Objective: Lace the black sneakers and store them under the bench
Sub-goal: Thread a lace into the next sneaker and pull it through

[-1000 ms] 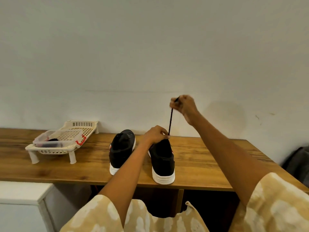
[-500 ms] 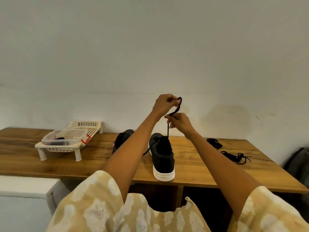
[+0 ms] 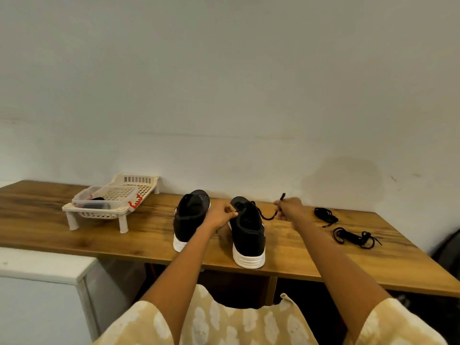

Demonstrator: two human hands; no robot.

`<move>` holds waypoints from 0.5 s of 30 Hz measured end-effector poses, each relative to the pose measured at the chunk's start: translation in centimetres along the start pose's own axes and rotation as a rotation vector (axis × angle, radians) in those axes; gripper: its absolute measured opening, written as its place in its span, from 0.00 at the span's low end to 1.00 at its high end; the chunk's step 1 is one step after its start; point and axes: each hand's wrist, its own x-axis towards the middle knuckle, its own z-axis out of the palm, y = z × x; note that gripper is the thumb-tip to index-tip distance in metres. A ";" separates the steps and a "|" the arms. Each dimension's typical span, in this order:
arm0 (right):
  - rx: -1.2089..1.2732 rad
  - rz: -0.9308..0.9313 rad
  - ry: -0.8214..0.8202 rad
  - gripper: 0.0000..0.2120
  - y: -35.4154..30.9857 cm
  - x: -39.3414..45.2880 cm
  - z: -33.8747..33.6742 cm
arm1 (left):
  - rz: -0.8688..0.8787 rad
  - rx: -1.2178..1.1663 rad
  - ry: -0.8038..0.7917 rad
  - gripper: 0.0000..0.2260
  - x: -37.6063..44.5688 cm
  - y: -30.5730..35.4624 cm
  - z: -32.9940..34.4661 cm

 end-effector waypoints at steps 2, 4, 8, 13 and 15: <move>-0.048 0.078 -0.045 0.05 1.6 0.2 0.4 | -0.040 -0.146 0.085 0.04 0.1 0.1 0.2; -0.183 0.114 -0.011 0.05 2.8 0.2 0.4 | -0.156 -0.485 0.208 0.06 -0.2 0.3 0.3; -0.653 0.052 0.102 0.10 4.2 0.2 -1.4 | -0.312 -1.142 0.202 0.15 -0.8 1.4 0.2; -0.816 0.033 0.085 0.12 4.2 0.5 -1.5 | -0.303 -1.099 0.241 0.16 -0.2 1.5 0.7; -0.839 0.038 0.067 0.11 4.3 0.7 -1.1 | -0.259 -0.937 0.263 0.10 0.3 1.5 0.5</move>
